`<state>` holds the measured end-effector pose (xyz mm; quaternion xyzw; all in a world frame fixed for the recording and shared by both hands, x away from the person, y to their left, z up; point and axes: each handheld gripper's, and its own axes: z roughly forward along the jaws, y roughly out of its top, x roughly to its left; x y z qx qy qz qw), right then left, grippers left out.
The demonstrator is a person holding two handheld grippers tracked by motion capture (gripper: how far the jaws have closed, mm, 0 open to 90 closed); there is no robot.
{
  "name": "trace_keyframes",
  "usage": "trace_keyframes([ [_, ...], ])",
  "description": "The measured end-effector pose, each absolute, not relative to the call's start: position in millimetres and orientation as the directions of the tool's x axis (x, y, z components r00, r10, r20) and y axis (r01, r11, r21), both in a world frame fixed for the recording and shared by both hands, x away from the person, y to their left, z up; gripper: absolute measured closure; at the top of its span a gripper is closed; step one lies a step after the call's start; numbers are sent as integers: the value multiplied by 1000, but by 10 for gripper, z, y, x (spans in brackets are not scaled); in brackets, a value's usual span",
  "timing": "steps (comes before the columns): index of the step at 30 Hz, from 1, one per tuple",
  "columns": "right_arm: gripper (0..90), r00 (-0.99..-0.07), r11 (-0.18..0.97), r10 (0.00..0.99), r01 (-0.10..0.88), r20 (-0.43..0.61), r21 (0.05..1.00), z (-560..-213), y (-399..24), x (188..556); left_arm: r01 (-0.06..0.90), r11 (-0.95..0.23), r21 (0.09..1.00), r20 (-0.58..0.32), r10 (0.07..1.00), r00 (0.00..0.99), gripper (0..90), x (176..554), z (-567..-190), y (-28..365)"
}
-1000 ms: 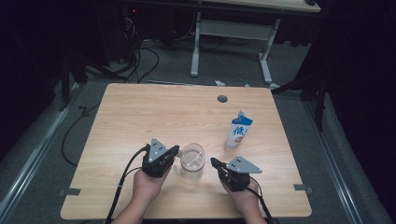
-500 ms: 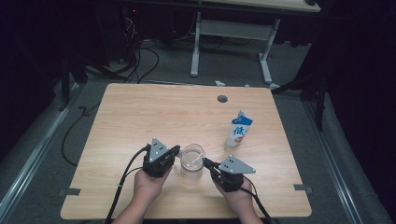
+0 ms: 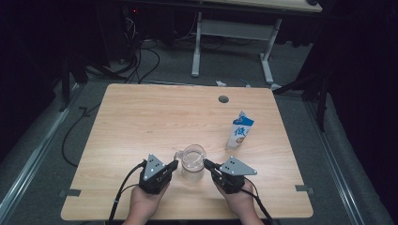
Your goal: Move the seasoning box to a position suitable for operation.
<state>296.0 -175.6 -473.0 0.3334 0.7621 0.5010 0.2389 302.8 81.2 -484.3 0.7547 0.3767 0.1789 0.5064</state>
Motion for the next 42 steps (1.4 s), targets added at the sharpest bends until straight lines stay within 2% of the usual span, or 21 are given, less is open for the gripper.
trace_keyframes([
  [20, 900, -664, 272, 747, 263, -31, 926, -4719, -1753, 2942, 392, -172, 904, -167, 701, 693, 898, 2900, -4853, 647],
  [42, 899, -663, 258, 749, 275, -12, 926, -4778, -1720, 2972, 372, -153, 916, -161, 708, 688, 898, 2892, -4816, 598],
])
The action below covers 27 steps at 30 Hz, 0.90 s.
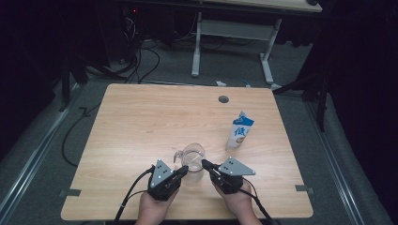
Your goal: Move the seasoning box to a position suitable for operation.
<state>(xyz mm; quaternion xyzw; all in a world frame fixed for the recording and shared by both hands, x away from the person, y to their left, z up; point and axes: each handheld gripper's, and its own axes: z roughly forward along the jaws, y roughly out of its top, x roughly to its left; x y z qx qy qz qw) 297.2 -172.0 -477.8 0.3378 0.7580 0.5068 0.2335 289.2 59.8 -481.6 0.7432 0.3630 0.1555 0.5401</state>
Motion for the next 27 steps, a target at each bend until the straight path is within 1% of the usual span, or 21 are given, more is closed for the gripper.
trace_keyframes([
  [6, 899, -664, 262, 747, 277, -12, 924, -4783, -1721, 2977, 365, -145, 920, -153, 723, 673, 897, 2900, -4804, 616],
  [14, 899, -667, 254, 745, 276, -5, 927, -4793, -1726, 2975, 360, -107, 927, -171, 733, 658, 896, 2925, -4777, 651],
  [27, 899, -670, 258, 743, 271, -11, 927, -4798, -1740, 2974, 359, -78, 930, -181, 753, 633, 891, 2974, -4757, 720],
])
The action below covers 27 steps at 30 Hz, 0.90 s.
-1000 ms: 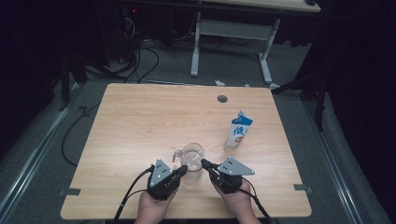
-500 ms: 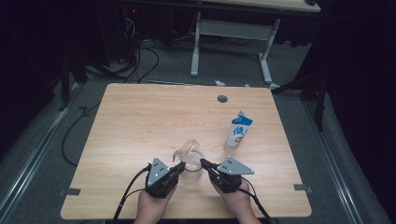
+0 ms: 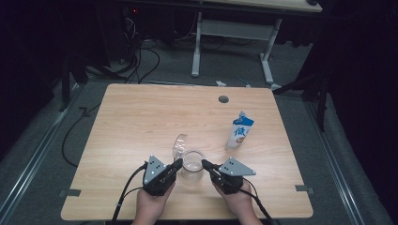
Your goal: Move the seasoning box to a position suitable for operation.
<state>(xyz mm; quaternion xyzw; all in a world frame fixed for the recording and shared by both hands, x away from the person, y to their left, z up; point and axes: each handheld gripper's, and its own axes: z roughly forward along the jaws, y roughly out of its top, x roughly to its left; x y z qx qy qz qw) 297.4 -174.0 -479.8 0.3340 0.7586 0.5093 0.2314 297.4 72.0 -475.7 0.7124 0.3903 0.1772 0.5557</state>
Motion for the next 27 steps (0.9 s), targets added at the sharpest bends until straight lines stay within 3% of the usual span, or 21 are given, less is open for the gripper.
trace_keyframes([
  [19, 865, -672, 256, 741, 277, -4, 926, -4795, -1749, 2975, 374, -82, 924, -183, 763, 620, 879, 2992, -4816, 775],
  [27, 833, -619, 212, 785, 287, 12, 934, -4772, -1978, 3003, 398, -193, 897, -101, 788, 608, 801, 3053, -4950, 1087],
])
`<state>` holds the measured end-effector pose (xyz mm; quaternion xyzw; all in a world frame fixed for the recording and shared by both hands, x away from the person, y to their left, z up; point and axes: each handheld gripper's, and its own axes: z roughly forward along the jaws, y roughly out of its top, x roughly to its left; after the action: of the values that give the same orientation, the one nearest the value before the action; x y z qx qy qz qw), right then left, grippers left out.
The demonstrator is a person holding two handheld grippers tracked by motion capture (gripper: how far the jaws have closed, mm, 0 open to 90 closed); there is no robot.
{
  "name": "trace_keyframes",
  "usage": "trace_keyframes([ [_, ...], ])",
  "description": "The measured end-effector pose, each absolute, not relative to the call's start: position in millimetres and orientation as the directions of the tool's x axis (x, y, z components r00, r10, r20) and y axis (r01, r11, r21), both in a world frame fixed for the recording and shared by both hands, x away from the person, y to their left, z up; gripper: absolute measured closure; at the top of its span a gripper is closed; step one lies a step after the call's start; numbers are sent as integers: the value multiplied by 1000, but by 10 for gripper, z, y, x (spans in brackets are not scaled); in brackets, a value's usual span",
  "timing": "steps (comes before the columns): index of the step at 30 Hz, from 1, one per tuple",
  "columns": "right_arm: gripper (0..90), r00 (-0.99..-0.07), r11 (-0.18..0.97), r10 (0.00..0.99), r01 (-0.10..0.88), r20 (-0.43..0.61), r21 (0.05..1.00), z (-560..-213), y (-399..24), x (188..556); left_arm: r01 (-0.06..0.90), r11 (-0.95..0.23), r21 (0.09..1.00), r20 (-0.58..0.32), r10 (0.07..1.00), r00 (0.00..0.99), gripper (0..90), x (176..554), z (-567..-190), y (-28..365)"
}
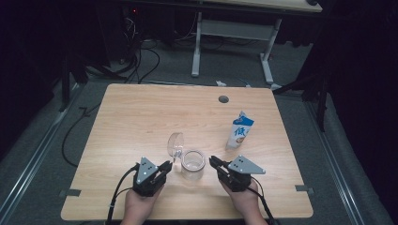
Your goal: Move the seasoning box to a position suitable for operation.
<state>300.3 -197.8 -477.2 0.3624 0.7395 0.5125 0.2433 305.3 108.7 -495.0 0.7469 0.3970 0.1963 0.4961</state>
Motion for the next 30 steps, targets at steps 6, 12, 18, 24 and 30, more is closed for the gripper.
trace_keyframes([
  [6, 784, -527, 182, 850, 346, 30, 921, -4892, -2218, 3079, 440, -246, 864, -59, 817, 573, 632, 3262, -5041, 1502],
  [12, 741, -449, 157, 892, 397, 43, 904, -4992, -2328, 3177, 429, -237, 872, -49, 829, 558, 562, 3341, -5152, 1713],
  [18, 682, -345, 152, 938, 452, 15, 879, -5094, -2356, 3275, 415, -255, 873, -49, 802, 595, 555, 3351, -5226, 1775],
  [24, 496, -243, 125, 970, 461, -10, 878, -5037, -2355, 3337, 405, -236, 883, -63, 796, 602, 554, 3297, -5214, 1846],
  [30, 199, -151, 67, 988, 511, 12, 857, -5021, -2332, 3540, 360, -268, 893, 0, 802, 597, 555, 3147, -5158, 1825],
])
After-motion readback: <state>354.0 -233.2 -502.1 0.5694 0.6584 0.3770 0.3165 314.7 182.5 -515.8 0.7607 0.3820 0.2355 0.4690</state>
